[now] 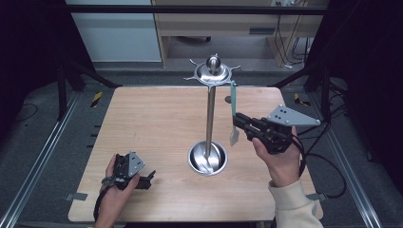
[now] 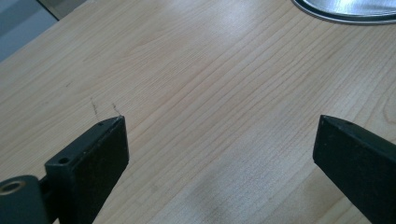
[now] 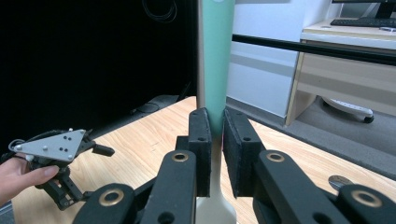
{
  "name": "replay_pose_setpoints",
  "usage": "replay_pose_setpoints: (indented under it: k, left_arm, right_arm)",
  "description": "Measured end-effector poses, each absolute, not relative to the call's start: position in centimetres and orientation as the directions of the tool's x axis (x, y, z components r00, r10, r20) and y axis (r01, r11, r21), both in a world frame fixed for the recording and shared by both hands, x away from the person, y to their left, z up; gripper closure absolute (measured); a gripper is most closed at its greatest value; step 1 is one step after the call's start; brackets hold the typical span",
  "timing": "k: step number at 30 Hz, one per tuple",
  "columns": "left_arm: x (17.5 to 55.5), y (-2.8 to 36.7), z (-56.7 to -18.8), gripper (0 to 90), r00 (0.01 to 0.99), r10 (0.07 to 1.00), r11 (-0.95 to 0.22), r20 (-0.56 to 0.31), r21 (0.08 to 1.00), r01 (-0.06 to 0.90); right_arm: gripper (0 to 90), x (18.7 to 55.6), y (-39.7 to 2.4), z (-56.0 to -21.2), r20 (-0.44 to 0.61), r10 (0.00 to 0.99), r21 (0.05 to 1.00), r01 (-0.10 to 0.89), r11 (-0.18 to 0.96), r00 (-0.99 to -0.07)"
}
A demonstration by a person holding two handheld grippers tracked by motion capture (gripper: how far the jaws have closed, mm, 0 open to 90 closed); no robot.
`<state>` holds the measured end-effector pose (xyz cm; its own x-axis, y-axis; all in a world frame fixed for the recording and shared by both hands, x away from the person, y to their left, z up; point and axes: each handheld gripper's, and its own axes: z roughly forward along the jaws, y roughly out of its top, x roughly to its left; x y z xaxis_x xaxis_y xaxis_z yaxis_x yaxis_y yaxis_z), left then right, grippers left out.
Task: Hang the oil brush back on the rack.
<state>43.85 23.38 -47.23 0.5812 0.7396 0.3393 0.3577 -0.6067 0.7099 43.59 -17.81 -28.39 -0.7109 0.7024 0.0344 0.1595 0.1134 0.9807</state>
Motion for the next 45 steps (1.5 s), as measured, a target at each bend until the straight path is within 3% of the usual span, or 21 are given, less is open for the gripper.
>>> replay_pose_setpoints:
  k: [8, 16, 23, 27, 28, 33, 39, 45]
  left_arm:
    - [43.9, 23.5, -47.2, 3.1, 0.571, 0.748, -0.598, 0.339, 0.719, 0.356]
    - [44.0, 23.6, -47.1, 3.1, 0.559, 0.756, -0.589, 0.339, 0.725, 0.357]
    - [44.0, 23.7, -46.9, 3.1, 0.552, 0.759, -0.590, 0.346, 0.726, 0.355]
    - [44.0, 23.7, -47.0, 3.0, 0.549, 0.761, -0.587, 0.346, 0.727, 0.356]
    - [44.0, 23.7, -47.0, 2.9, 0.547, 0.762, -0.587, 0.347, 0.726, 0.357]
    - [43.9, 23.8, -46.9, 2.6, 0.546, 0.762, -0.587, 0.347, 0.726, 0.357]
    - [44.0, 23.9, -46.9, 2.6, 0.542, 0.767, -0.582, 0.344, 0.729, 0.361]
    - [44.0, 23.7, -46.9, 2.5, 0.550, 0.759, -0.591, 0.349, 0.723, 0.357]
  right_arm:
    - [83.2, 43.4, -17.7, -27.7, 0.017, 0.702, 0.977, 0.161, 0.139, -0.712]
    - [82.6, 43.5, -17.9, -27.2, -0.047, 0.751, 0.955, 0.190, 0.226, -0.659]
    - [81.4, 43.5, -18.8, -26.9, -0.050, 0.773, 0.948, 0.212, 0.236, -0.633]
    - [72.9, 43.8, -19.1, -27.1, -0.048, 0.781, 0.942, 0.231, 0.242, -0.623]
    - [66.2, 44.0, -19.2, -27.2, -0.047, 0.787, 0.937, 0.245, 0.248, -0.615]
    - [53.2, 44.5, -19.1, -27.7, -0.051, 0.799, 0.921, 0.281, 0.269, -0.599]
    - [45.4, 44.9, -19.3, -28.0, -0.056, 0.811, 0.913, 0.298, 0.277, -0.582]
    - [31.0, 45.0, -19.8, -28.6, -0.082, 0.823, 0.900, 0.314, 0.304, -0.563]
